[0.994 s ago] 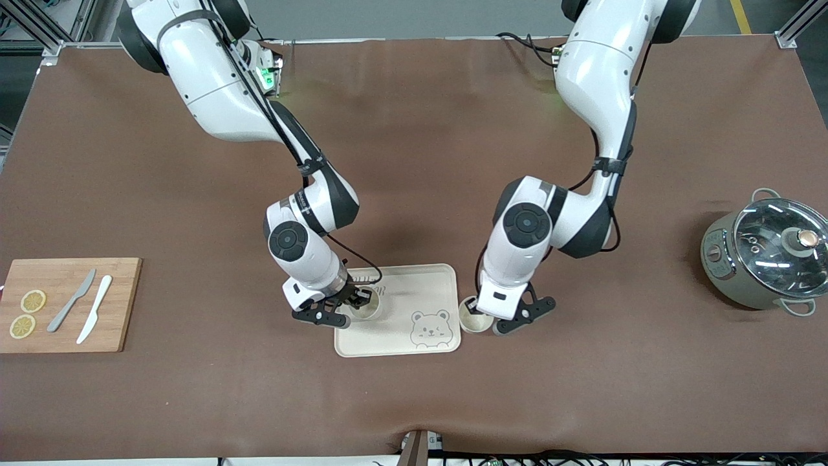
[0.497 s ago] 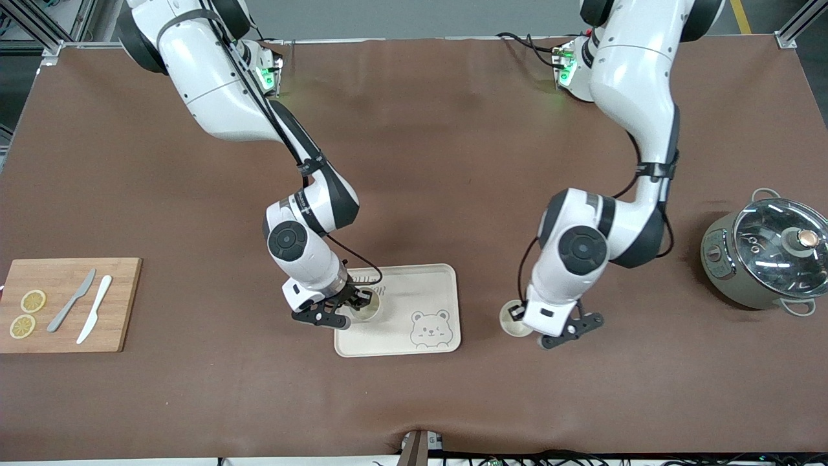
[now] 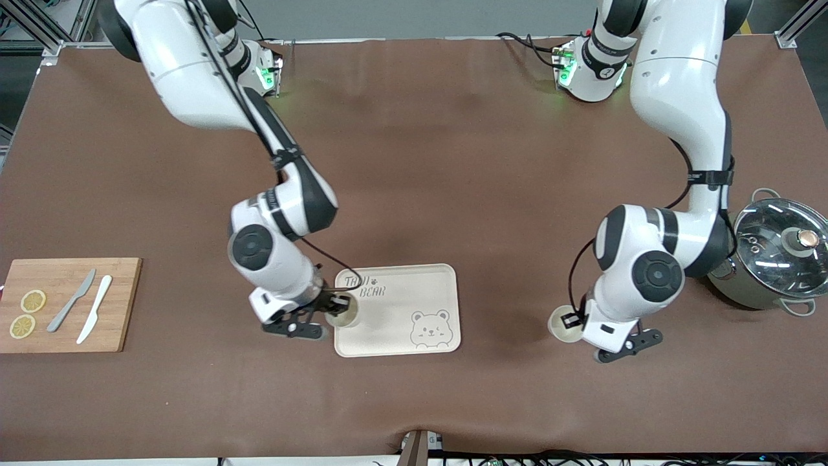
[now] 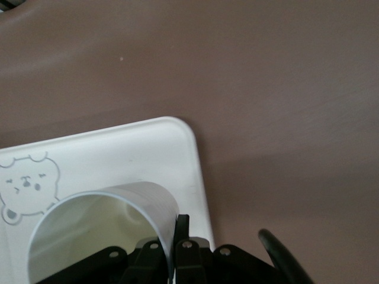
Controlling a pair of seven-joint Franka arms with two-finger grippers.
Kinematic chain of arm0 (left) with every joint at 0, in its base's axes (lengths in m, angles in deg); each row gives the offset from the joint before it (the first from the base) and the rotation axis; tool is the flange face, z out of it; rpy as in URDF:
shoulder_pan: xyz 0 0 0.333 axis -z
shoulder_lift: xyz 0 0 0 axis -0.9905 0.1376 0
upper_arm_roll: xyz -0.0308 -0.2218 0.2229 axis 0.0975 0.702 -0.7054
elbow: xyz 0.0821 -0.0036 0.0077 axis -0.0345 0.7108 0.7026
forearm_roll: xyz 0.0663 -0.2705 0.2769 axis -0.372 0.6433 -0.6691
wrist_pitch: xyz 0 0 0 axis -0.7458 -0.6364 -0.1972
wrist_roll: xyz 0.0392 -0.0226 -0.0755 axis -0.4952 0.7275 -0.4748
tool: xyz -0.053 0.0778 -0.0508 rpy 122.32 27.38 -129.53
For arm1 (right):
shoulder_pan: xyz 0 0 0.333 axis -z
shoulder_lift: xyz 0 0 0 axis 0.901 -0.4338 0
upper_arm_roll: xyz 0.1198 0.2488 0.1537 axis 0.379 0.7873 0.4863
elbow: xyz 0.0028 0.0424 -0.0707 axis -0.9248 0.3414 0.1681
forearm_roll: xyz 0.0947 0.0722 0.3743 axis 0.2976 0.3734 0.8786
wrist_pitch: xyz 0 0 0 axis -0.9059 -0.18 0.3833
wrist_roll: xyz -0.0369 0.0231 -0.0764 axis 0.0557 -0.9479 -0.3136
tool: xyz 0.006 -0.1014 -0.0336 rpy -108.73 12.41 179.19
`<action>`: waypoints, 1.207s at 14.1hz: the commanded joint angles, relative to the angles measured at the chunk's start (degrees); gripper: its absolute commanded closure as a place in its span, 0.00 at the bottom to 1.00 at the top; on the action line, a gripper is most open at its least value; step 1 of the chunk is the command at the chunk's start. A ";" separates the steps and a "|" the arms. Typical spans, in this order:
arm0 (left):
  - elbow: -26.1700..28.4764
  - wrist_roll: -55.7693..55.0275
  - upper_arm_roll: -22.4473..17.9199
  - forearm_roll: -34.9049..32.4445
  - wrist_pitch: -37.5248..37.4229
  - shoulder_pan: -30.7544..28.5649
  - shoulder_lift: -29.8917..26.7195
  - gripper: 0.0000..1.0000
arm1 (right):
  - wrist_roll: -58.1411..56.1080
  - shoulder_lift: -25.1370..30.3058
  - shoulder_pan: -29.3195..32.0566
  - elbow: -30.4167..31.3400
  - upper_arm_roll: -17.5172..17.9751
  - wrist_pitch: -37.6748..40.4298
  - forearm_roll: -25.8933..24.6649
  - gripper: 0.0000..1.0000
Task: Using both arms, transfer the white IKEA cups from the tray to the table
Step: 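Carry the cups off the tray outward with both grippers, then lower the cups onto the table and open both grippers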
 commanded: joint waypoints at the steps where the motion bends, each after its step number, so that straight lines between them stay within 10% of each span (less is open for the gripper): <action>1: 1.38 2.86 0.48 1.03 -0.81 -2.64 -1.22 1.00 | -10.39 2.84 5.39 0.97 1.26 3.88 0.09 1.00; 17: 1.38 14.74 0.56 3.22 -0.11 -14.51 2.91 1.00 | -45.93 -0.75 20.78 1.67 0.56 7.49 -1.32 1.00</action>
